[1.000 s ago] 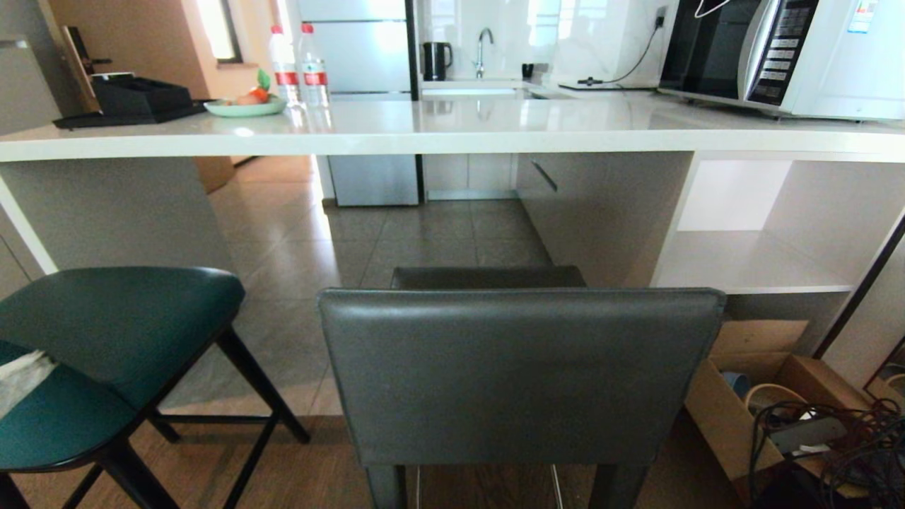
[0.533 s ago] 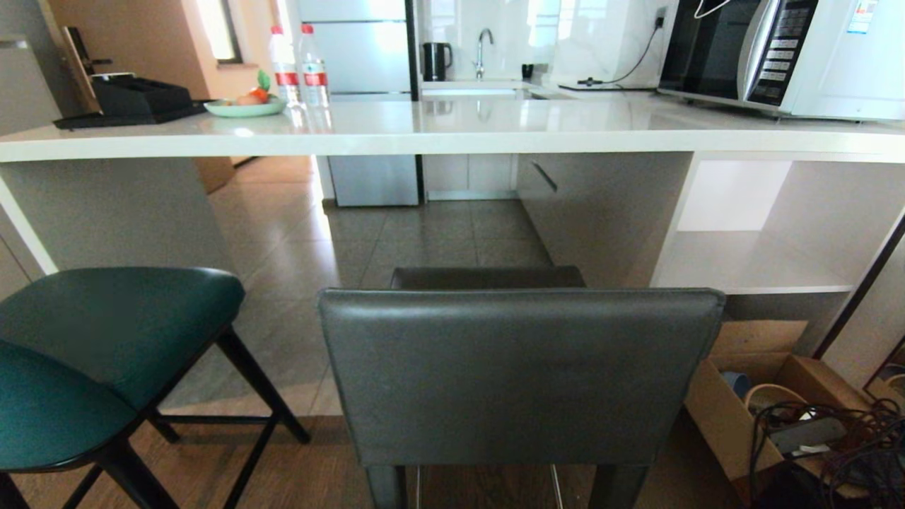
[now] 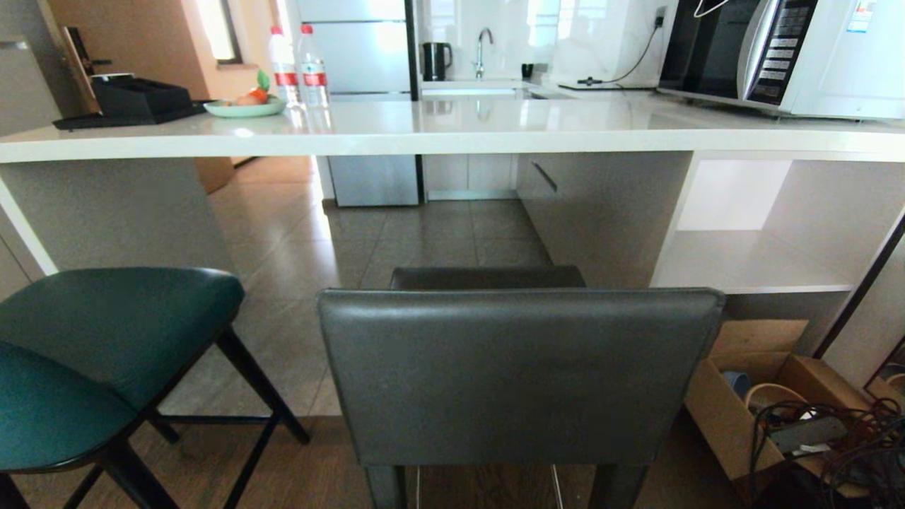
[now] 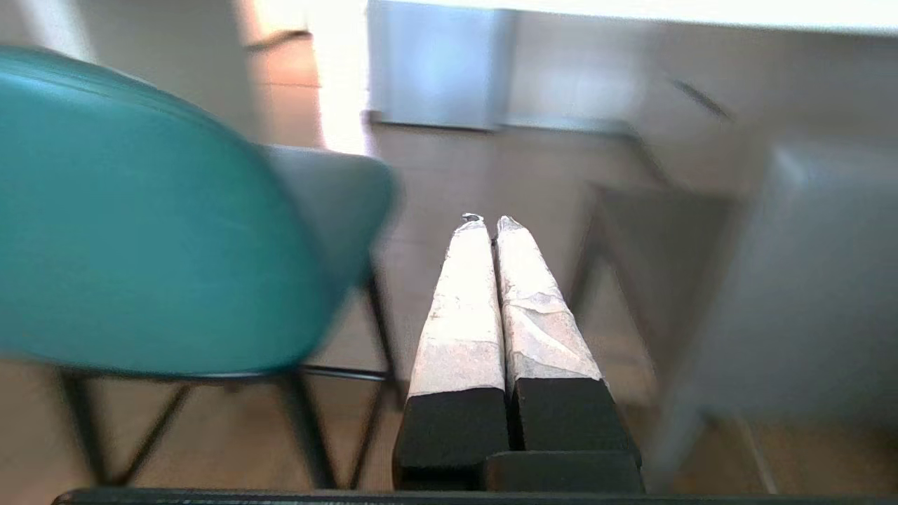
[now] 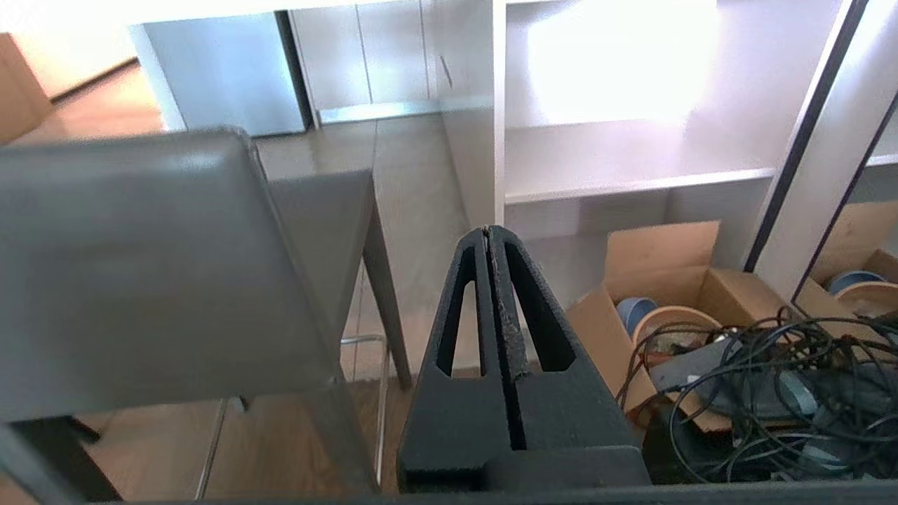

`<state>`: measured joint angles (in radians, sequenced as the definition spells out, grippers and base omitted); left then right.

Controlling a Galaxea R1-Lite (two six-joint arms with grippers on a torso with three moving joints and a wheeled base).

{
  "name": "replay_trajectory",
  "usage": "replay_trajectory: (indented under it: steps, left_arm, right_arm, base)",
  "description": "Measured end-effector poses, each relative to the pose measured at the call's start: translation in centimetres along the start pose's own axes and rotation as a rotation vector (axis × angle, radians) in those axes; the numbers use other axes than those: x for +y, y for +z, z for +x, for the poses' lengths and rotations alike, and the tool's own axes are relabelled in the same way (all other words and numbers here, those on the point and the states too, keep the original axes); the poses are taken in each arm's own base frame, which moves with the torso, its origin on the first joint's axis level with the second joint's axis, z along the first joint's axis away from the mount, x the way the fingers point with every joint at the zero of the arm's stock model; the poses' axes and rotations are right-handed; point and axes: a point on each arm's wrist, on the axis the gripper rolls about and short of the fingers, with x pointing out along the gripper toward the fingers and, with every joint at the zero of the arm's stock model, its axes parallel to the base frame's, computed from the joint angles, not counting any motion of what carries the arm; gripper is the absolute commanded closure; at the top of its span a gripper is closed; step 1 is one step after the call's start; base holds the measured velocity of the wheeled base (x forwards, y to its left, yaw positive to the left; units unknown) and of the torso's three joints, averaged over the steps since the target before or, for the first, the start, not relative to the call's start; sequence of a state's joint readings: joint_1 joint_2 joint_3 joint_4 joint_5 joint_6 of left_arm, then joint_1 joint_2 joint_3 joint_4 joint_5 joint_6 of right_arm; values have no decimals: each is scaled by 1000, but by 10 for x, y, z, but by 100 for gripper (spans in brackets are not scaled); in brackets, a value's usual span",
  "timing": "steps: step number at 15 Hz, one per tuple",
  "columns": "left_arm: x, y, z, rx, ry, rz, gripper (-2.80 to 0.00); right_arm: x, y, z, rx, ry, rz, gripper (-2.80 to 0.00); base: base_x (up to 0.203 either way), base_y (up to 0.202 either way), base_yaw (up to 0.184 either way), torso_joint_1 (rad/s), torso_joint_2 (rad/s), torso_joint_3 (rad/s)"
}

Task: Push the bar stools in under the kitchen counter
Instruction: Push the blue chair back under the dining table

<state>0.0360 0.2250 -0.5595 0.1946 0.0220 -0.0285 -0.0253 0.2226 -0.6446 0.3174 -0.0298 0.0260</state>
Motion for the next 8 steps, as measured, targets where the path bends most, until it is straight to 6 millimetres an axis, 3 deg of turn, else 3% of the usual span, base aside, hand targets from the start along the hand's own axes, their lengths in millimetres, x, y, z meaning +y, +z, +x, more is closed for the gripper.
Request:
replay_trajectory:
  steps: [3, 6, 8]
  left_arm:
    - [-1, -47, -10, 44, -163, 32, 0]
    - [0, -96, -4, 142, -194, 55, 0]
    - [0, -113, -1, 175, -229, 49, 0]
  right_arm:
    - [-1, -17, -3, 11, 21, -22, 0]
    - [-2, -61, -4, 54, 77, -101, 0]
    - [-2, -82, 1, 65, 91, -120, 0]
  base:
    - [0, 0, 0, 0, 0, 0]
    - [0, 0, 0, 0, 0, 0]
    - [0, 0, 0, 0, 0, 0]
